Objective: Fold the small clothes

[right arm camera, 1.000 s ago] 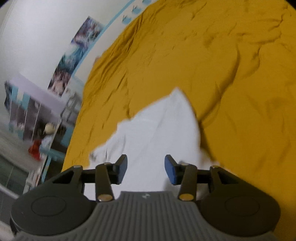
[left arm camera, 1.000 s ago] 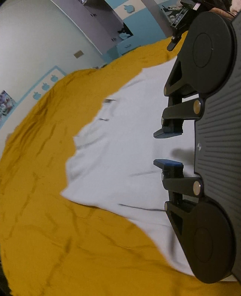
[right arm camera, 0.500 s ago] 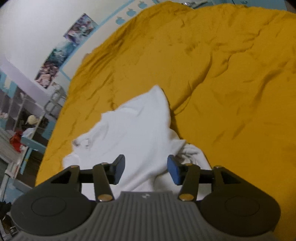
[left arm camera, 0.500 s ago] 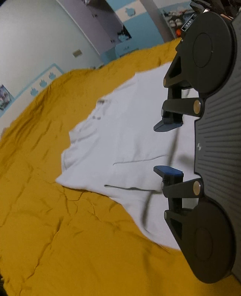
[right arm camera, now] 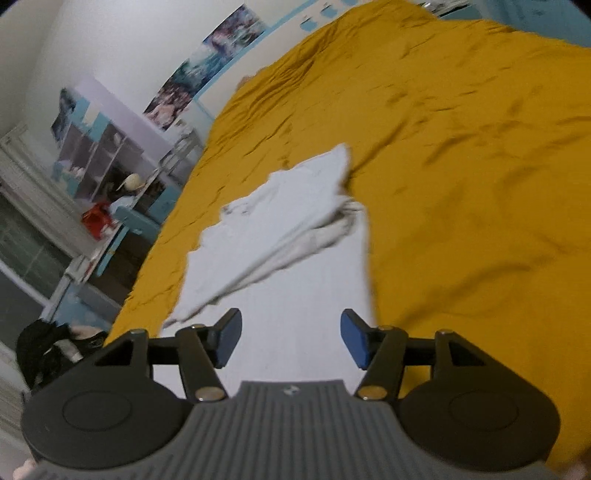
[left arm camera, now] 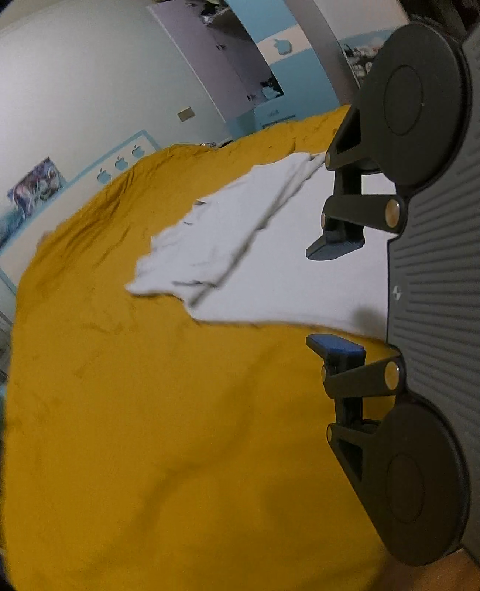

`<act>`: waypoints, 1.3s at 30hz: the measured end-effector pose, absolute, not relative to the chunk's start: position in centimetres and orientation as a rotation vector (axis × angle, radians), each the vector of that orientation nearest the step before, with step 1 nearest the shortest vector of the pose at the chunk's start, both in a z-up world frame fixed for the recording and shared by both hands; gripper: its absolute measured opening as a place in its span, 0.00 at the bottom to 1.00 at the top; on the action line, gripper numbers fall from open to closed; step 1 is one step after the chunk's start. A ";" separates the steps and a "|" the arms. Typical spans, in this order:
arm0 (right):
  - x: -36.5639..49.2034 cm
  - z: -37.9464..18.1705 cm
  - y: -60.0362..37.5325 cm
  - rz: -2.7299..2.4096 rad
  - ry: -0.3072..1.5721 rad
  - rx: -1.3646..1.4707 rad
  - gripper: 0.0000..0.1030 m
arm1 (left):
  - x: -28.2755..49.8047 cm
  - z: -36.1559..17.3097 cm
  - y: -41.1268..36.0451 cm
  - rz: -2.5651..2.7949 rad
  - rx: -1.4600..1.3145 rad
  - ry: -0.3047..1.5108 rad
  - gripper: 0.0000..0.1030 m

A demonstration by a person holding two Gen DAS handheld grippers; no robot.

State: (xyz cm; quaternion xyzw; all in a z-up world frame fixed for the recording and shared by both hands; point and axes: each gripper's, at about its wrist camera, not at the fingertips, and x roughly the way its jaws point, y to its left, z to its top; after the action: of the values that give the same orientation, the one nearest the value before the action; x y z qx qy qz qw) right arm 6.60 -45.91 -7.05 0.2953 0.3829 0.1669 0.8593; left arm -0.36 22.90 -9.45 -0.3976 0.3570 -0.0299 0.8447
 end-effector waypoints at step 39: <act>4.1 -16.5 -45.9 0.648 0.993 0.930 0.80 | 3.3 -18.7 21.5 -0.417 -0.976 0.836 0.41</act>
State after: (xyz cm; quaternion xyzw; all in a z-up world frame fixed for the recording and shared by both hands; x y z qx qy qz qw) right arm 4.09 -45.86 -16.48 0.4224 0.4506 0.2942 0.7293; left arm 3.26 21.53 -18.73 -0.4515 0.3871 -0.1928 0.7805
